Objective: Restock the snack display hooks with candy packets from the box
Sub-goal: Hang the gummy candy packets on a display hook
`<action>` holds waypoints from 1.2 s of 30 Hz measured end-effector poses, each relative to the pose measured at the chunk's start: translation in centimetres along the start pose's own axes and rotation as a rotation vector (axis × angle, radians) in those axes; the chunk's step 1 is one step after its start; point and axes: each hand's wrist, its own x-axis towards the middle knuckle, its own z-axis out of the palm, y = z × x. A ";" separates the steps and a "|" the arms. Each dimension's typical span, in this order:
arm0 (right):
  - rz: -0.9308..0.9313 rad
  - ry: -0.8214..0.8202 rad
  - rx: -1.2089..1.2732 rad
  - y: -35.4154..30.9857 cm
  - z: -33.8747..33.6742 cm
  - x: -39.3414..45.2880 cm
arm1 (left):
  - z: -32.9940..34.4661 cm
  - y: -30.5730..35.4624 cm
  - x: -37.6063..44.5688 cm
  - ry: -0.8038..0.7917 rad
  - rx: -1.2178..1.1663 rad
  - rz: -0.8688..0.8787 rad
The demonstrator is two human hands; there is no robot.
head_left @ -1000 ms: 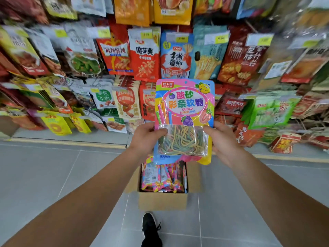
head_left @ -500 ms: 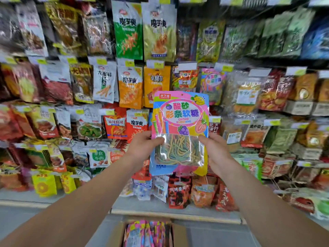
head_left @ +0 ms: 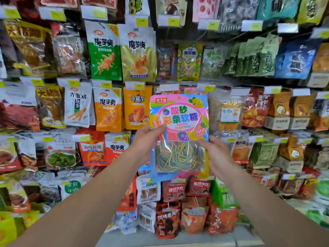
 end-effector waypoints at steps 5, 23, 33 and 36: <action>-0.024 0.126 -0.165 -0.1 0.1 4.9 | 0.7 -0.8 5.7 -0.078 0.011 0.021; -0.572 0.178 -0.907 -6.0 -2.7 25.9 | 5.4 -3.9 21.7 -0.029 0.235 -0.003; -0.773 0.053 -1.313 -6.8 -7.0 37.0 | 10.1 -5.7 28.4 0.127 0.232 0.008; -0.810 0.010 -1.323 -6.5 -7.8 38.7 | 11.3 -6.2 29.4 0.146 0.269 -0.016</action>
